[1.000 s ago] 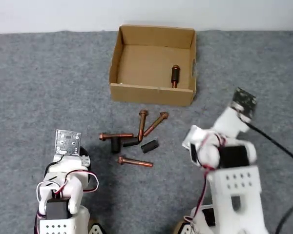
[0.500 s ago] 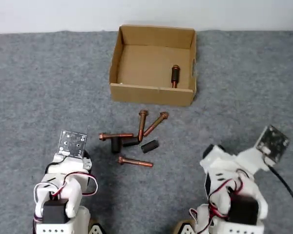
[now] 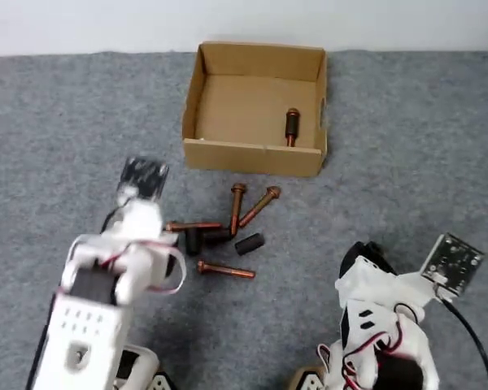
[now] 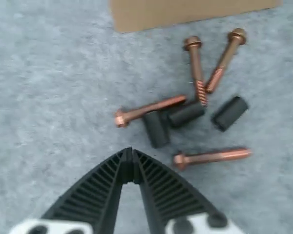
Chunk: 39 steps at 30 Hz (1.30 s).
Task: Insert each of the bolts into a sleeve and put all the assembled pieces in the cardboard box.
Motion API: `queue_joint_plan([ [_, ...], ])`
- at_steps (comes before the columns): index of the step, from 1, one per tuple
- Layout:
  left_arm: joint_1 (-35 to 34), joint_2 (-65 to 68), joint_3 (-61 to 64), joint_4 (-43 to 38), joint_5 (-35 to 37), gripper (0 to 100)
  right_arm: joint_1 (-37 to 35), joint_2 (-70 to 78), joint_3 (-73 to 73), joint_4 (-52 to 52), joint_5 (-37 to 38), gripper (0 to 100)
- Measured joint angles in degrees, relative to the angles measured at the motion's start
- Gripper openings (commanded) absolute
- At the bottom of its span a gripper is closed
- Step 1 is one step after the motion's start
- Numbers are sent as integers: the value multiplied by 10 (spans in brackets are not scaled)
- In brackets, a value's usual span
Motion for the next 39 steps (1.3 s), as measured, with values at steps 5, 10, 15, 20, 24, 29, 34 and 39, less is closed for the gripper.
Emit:
queue_joint_plan([
  [5,48,189,-120,10,50,8,0,0,3,0,0,8],
  [10,68,356,-239,11,66,29,-1,-1,3,0,0,8],
  [15,68,495,-354,25,75,146,-1,-1,3,0,1,8],
  [20,68,607,-463,53,105,159,-1,-1,3,0,1,8],
  [24,68,686,-535,55,106,159,-1,-1,3,0,1,8],
  [29,68,771,-614,55,110,159,-1,-1,3,0,1,8],
  [34,68,840,-670,58,110,159,-1,-1,3,0,1,8],
  [39,68,895,-711,58,110,159,-1,-1,3,0,1,8],
])
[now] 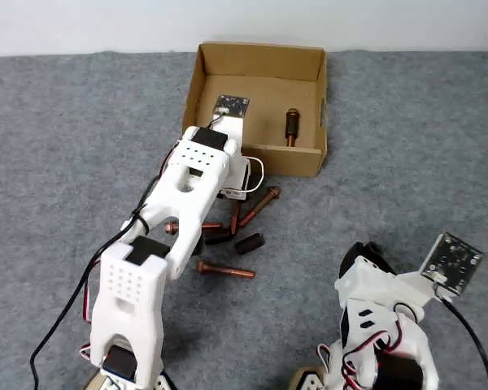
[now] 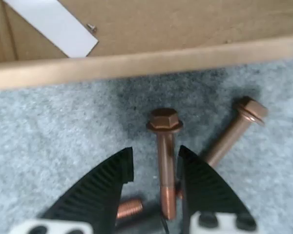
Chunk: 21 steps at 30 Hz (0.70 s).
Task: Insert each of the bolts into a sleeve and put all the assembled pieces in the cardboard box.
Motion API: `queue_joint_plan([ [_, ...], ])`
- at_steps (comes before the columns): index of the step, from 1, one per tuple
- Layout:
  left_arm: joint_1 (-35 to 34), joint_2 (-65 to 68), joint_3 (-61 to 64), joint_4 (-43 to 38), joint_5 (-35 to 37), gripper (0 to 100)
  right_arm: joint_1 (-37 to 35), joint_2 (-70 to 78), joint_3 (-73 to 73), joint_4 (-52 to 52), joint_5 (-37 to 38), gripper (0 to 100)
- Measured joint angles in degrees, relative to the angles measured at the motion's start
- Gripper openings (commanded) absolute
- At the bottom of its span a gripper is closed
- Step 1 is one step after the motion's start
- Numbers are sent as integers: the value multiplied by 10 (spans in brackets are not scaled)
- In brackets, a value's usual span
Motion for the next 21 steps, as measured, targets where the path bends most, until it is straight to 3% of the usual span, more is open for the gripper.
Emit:
queue_joint_plan([
  [3,0,28,-13,0,0,114,0,0,0,0,0,8],
  [6,3,39,-20,-1,3,1,0,-1,8,0,0,8],
  [14,4,40,-25,2,4,4,0,0,8,0,0,8],
  [21,27,36,-95,162,17,4,0,0,8,0,3,8],
])
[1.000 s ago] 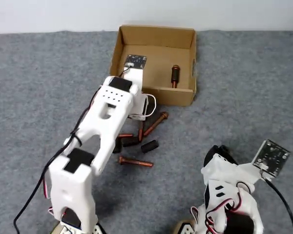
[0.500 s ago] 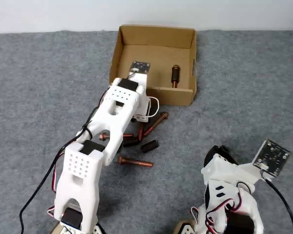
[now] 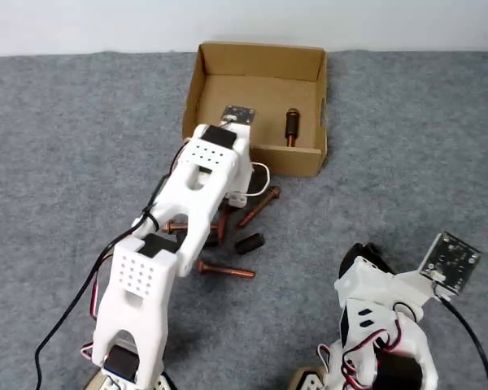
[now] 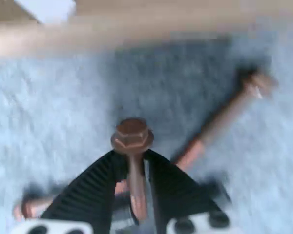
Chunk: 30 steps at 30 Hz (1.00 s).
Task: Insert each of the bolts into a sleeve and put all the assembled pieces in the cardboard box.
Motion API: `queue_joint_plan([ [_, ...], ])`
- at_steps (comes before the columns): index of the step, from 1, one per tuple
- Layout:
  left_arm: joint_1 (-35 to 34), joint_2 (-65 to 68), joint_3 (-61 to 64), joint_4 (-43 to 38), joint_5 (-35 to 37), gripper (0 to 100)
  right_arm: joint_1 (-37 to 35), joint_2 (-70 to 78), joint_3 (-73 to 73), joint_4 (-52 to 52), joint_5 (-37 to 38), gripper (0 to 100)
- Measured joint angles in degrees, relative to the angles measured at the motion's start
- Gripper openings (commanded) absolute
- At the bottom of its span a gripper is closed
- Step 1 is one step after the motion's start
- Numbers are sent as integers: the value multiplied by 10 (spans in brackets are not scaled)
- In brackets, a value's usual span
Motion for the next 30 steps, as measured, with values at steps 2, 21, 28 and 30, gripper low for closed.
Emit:
queue_joint_plan([
  [2,15,-23,-5,40,14,4,0,0,0,0,0,8],
  [21,48,-562,321,-32,21,4,-112,-2,0,0,28,8],
  [28,47,-843,571,-189,25,4,-202,-4,0,0,44,8],
  [30,47,-916,636,-226,25,4,-226,-4,0,0,50,8],
])
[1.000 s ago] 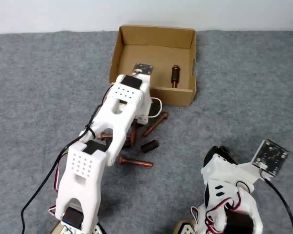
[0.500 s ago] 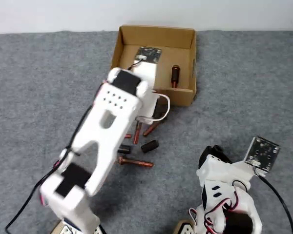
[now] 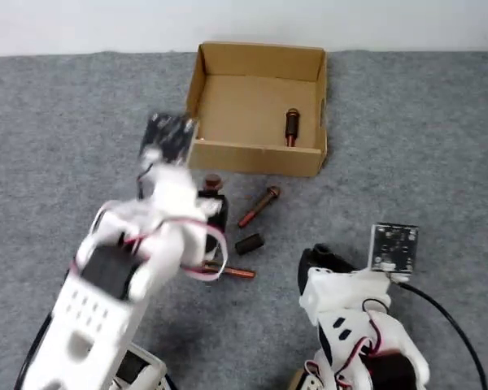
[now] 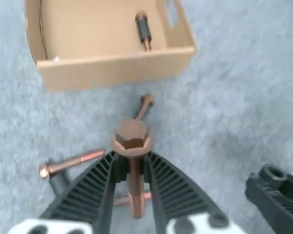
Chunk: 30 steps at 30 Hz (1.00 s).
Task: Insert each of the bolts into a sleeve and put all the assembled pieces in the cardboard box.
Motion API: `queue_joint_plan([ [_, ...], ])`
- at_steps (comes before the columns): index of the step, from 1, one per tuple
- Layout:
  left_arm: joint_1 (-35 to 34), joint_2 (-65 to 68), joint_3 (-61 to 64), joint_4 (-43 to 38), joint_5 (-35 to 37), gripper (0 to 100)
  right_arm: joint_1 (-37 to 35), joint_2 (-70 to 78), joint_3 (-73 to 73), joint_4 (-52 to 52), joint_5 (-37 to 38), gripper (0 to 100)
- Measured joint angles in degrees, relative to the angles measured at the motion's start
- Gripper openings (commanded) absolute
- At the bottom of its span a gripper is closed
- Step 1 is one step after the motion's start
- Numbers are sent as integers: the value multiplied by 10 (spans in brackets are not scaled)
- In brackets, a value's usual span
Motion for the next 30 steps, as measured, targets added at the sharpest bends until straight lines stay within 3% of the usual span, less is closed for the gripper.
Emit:
queue_joint_plan([
  [8,4,-275,162,-113,1,4,-167,-1,1,-18,71,8],
  [16,4,-464,244,-119,1,4,-256,5,33,-102,209,8],
  [22,12,-513,265,-119,1,4,-314,7,94,-221,265,8],
  [30,91,-516,265,-119,56,4,-324,7,124,-306,309,8],
])
